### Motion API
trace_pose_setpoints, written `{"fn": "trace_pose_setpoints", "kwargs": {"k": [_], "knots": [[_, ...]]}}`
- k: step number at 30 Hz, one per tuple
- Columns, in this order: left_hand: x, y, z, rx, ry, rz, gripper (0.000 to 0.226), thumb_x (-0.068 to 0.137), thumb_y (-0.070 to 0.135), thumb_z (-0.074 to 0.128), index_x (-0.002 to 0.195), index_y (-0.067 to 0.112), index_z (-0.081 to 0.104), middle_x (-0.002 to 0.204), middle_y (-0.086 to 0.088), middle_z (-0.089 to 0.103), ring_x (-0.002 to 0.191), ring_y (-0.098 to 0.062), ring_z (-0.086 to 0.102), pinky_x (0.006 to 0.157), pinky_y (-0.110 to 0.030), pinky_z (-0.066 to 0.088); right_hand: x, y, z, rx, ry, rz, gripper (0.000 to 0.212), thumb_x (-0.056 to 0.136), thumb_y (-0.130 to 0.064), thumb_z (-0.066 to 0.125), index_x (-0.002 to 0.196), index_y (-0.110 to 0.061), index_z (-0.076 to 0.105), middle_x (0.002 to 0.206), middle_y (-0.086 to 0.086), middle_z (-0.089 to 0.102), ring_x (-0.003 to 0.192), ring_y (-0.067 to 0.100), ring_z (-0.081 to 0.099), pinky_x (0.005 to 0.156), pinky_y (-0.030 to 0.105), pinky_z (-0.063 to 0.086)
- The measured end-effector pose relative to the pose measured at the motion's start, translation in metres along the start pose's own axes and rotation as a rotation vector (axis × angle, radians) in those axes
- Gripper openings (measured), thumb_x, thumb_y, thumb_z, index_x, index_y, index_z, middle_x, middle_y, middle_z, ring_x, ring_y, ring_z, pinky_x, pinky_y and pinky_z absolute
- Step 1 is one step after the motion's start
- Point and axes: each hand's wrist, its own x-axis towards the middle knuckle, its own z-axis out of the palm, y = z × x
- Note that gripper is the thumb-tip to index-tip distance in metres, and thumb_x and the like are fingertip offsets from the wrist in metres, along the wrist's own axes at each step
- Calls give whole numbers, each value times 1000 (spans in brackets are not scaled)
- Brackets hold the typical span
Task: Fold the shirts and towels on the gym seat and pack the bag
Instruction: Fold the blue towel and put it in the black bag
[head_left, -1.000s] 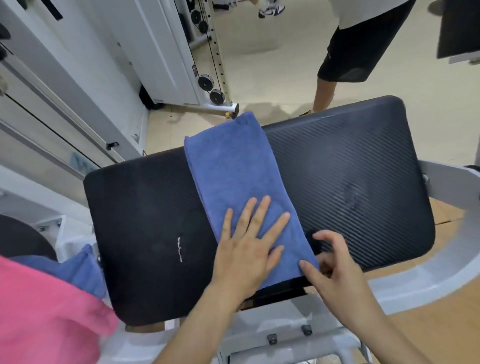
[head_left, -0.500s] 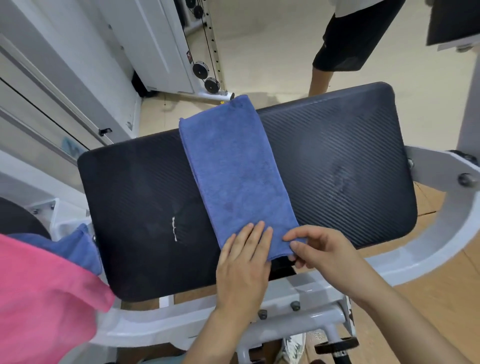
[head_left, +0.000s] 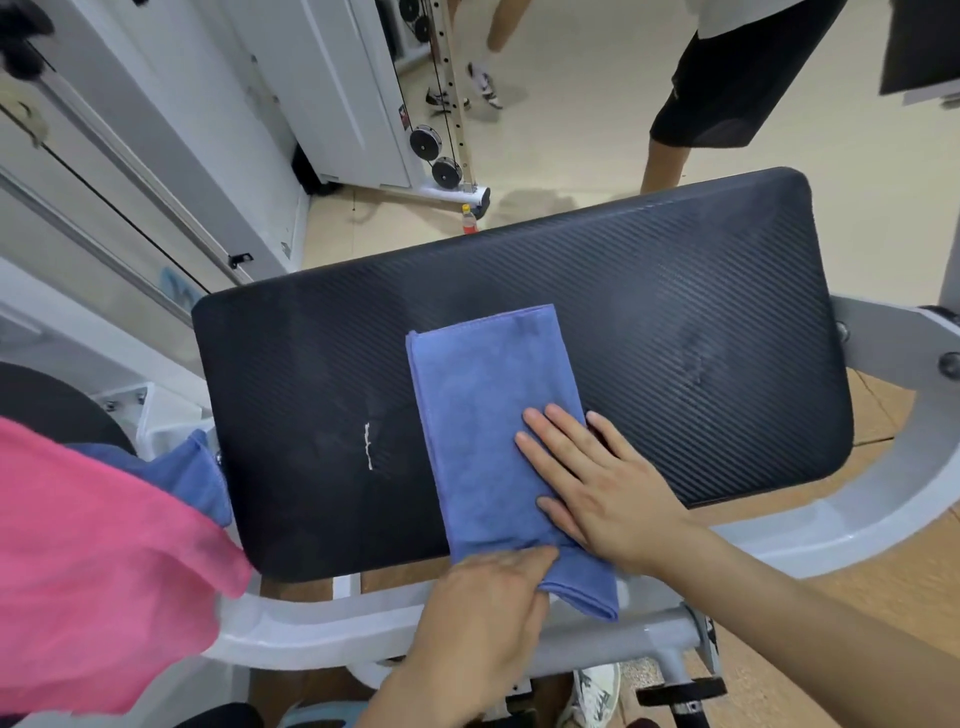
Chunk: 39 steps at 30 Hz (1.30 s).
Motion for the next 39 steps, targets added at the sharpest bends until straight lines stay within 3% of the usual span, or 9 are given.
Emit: {"fn": "trace_pose_setpoints", "kwargs": {"k": [4, 7, 9, 11, 14, 17, 22, 28, 39], "knots": [[6, -5, -25, -186, -65, 22, 40, 97, 26, 40, 134, 34, 50, 128, 15, 56, 115, -6, 49, 97, -23, 40, 3, -2, -15, 103, 2, 47, 52, 101, -48, 28, 145, -24, 42, 158, -1, 29, 146, 15, 23, 110, 48, 23], [14, -3, -53, -273, 44, 62, 33, 96, 21, 46, 121, 36, 60, 100, 15, 48, 95, -3, 48, 84, -15, 37, 3, -6, -47, 697, 144, 260, 55, 100, -58, 25, 118, -27, 66, 134, -13, 58, 130, 4, 46, 102, 43, 36], [21, -3, -74, -318, 24, 44, 28, 95, 21, 46, 107, 39, 64, 87, 10, 46, 84, -5, 51, 74, -18, 41, 2, -9, -75, 1183, 169, 387, 52, 91, -66, 41, 115, -26, 67, 115, -14, 69, 111, 6, 62, 94, 31, 49], [34, -6, -95, -308, -6, 18, 24, 93, 20, 47, 85, 37, 62, 79, 5, 48, 72, -12, 54, 66, -31, 48, 1, -13, -94, 1383, 71, 386, 48, 79, -56, 67, 120, -32, 62, 112, -11, 69, 106, 9, 65, 90, 25, 50], [56, -13, -116, -249, 15, -23, 15, 88, 22, 51, 79, 18, 62, 74, -2, 58, 68, -15, 54, 70, -41, 48, 9, -19, -97, 1172, 103, 372, 37, 76, -35, 79, 110, -34, 64, 102, -11, 69, 92, 10, 65, 81, 34, 53], [67, -17, -129, -354, 60, -51, 10, 89, 25, 61, 86, 27, 70, 77, 12, 66, 72, -2, 58, 69, -22, 47, 28, -16, -90, 1055, 325, 524, 10, 85, -34, 64, 94, -31, 67, 81, -8, 67, 72, 14, 61, 67, 41, 50], [67, -35, -131, -572, 196, -138, 38, 81, 13, 72, 111, 35, 65, 104, 16, 69, 98, 2, 62, 83, -15, 48, 57, 2, -87, 1024, 369, 606, 9, 93, -24, 62, 92, -19, 70, 86, -8, 69, 81, 7, 63, 73, 29, 50], [85, -51, -112, -617, 504, -339, 7, 89, 24, 67, 88, 29, 72, 85, 16, 70, 82, 2, 63, 73, -19, 50, 83, 15, -72, 849, 275, 672, 17, 93, -31, 58, 89, -16, 63, 78, -4, 67, 76, 13, 61, 73, 39, 49], [104, -52, -90, -293, 642, -399, 19, 97, 37, 50, 100, 22, 61, 87, 10, 63, 81, -10, 58, 78, -34, 48, 100, 8, -55, 621, 286, 733, 26, 99, -36, 45, 86, -14, 46, 73, -8, 50, 64, 9, 46, 56, 30, 30]]}}
